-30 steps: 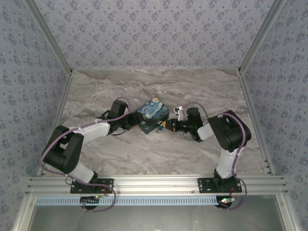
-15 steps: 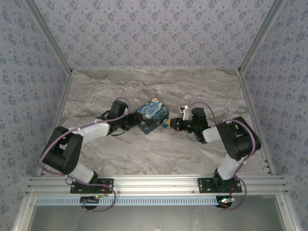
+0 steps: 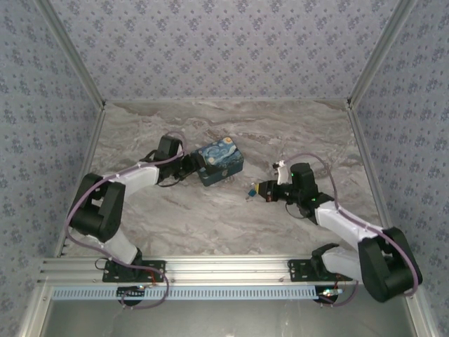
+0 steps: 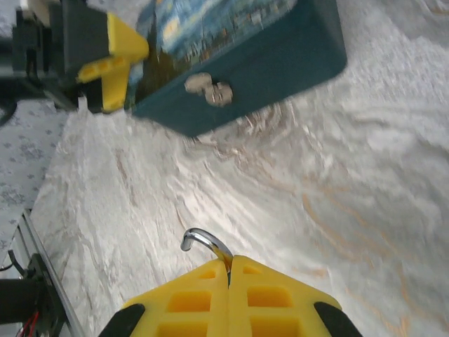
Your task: Unlock the padlock with the key
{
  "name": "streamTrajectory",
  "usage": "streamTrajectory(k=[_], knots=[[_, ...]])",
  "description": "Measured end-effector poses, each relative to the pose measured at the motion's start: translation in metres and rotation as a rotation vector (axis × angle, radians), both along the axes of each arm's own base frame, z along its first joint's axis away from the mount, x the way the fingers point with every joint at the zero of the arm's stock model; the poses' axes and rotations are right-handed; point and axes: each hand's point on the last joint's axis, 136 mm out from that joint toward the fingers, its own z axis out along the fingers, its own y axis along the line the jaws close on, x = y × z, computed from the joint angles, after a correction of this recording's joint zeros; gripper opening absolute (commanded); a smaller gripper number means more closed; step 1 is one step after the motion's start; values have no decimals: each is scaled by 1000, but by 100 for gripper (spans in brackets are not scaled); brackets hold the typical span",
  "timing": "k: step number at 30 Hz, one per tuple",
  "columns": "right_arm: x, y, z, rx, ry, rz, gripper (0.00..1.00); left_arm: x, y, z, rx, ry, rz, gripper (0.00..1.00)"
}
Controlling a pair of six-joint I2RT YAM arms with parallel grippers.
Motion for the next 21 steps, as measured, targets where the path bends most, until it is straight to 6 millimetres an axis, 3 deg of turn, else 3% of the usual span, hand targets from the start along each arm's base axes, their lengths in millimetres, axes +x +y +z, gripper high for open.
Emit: streamTrajectory(k=[4,11,19,21], knots=[[-20,-10,-14,-70,80,-8,1,12,7,2,44,-6,4,69],[-43,-21,-37,-180,241,-12,1,5,26,11,146,-23,25,76],[-41,-22,-55,-261,349,-14,1,-30,62,79,188,-209,98,84],[-37,-21,-58,-275,361,-15,0,-40,71,87,202,-240,114,84]])
